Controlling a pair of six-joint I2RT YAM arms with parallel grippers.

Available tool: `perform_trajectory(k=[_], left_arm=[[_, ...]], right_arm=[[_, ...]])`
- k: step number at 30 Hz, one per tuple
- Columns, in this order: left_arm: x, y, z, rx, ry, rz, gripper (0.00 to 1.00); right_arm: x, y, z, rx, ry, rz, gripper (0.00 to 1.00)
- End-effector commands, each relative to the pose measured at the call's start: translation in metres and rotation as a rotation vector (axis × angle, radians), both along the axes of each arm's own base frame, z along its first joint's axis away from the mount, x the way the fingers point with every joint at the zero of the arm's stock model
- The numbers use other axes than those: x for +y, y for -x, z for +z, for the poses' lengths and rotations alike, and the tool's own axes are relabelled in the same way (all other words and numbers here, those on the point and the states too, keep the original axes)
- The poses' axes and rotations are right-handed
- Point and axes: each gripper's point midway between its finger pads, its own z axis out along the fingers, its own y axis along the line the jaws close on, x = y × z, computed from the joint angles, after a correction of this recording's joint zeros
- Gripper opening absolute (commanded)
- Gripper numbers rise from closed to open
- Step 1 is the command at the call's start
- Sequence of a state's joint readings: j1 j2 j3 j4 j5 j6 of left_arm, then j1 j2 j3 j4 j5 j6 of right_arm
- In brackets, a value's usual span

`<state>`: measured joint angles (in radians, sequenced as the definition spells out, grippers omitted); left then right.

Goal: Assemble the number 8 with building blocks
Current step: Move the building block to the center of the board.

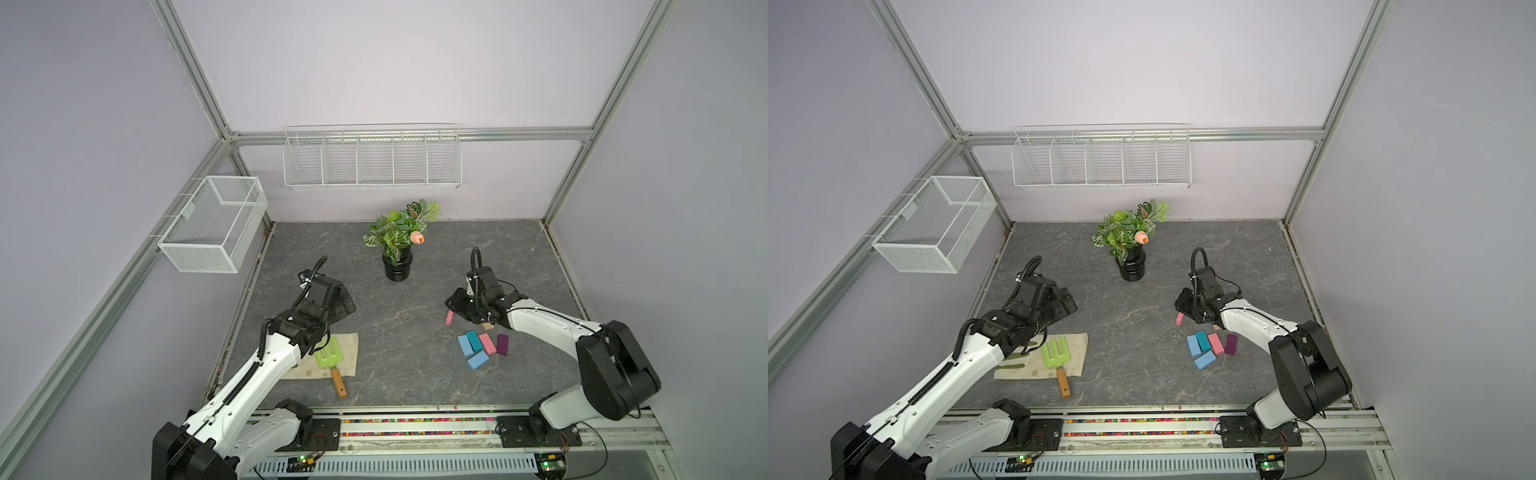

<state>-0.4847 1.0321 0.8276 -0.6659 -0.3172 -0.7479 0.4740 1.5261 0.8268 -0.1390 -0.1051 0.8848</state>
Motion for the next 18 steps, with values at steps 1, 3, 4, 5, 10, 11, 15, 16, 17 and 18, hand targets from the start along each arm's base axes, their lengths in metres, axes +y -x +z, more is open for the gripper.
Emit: perform_trajectory(k=[1, 3, 4, 5, 10, 11, 15, 16, 17, 18], left_arm=[[0.002, 0.002, -0.001, -0.002, -0.005, 0.009, 1.0], [0.003, 0.003, -0.001, -0.002, -0.006, 0.012, 1.0], [0.003, 0.003, -0.001, -0.003, -0.011, 0.011, 1.0], [0.004, 0.003, -0.001, -0.004, -0.012, 0.011, 1.0], [0.002, 0.001, 0.001, -0.011, -0.006, 0.01, 0.99], [0.002, 0.001, 0.0, -0.009, -0.006, 0.01, 1.0], [0.001, 0.0, -0.001, -0.008, 0.0, 0.008, 1.0], [0.0, 0.0, -0.001, -0.006, 0.001, 0.008, 0.99], [0.0, 0.0, -0.001, -0.007, 0.002, 0.006, 1.0], [0.0, 0.0, -0.001, -0.006, 0.002, 0.004, 1.0]], right_arm=[[0.004, 0.001, -0.007, 0.013, 0.003, 0.021, 0.36], [0.002, 0.002, -0.002, -0.008, 0.014, 0.022, 0.36], [-0.001, 0.002, 0.004, -0.028, 0.025, 0.019, 0.36], [-0.004, 0.003, 0.01, -0.048, 0.038, 0.018, 0.36], [-0.033, 0.014, 0.039, -0.103, 0.143, -0.021, 0.27], [-0.037, 0.018, 0.039, -0.097, 0.162, -0.026, 0.16], [-0.049, 0.026, 0.026, -0.067, 0.217, -0.03, 0.07], [-0.049, 0.027, 0.021, -0.06, 0.22, -0.03, 0.07], [-0.049, 0.028, 0.017, -0.051, 0.22, -0.028, 0.07], [-0.047, 0.028, 0.011, -0.041, 0.218, -0.02, 0.07]])
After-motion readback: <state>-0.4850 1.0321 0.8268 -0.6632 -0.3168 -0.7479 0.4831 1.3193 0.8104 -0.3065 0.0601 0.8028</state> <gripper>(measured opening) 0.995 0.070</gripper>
